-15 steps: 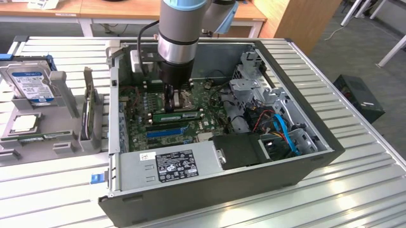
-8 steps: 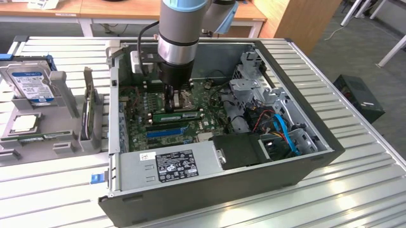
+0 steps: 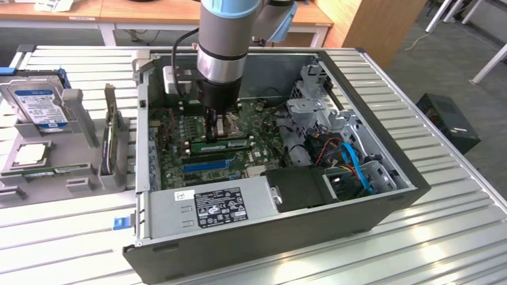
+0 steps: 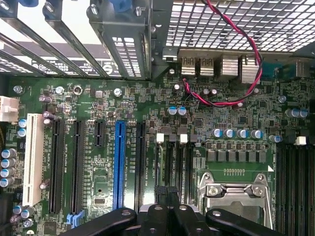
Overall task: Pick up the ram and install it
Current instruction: 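Press down the ram until it locks into place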
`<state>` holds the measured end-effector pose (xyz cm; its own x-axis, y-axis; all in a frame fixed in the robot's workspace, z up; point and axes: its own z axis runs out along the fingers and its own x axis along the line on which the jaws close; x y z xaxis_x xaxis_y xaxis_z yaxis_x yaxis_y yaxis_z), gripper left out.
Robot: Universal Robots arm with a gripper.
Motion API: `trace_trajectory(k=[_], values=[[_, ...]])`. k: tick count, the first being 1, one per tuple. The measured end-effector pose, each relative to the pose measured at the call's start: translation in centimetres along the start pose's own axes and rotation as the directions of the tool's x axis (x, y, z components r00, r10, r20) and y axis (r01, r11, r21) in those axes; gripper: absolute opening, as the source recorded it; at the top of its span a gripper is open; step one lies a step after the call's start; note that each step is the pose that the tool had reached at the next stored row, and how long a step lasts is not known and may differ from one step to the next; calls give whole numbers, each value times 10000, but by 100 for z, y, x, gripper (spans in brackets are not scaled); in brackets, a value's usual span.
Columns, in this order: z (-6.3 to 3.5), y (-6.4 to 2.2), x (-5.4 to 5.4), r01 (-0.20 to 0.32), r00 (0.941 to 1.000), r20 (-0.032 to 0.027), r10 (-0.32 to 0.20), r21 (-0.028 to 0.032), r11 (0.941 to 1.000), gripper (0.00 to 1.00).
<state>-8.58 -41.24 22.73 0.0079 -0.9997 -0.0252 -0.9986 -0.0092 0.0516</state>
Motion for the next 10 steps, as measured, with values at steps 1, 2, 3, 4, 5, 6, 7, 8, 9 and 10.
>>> trace_trajectory(k=[1,2,3,4,5,6,7,8,9,10], values=[[1,0,0,0,10000,1,0,1,10000,10],[2,-1,-1,0,10000,4,0,2,10000,10],[2,-1,-1,0,10000,3,0,2,10000,10],[2,-1,-1,0,10000,4,-1,3,10000,10],[3,-1,-1,0,10000,3,0,2,10000,10],[6,-1,-1,0,10000,4,0,3,10000,10],[10,-1,0,1,10000,6,-1,3,10000,10],[13,-1,0,0,10000,6,0,2,10000,10],[17,-1,1,0,10000,8,0,2,10000,10],[20,-1,1,-1,10000,9,1,1,10000,10]])
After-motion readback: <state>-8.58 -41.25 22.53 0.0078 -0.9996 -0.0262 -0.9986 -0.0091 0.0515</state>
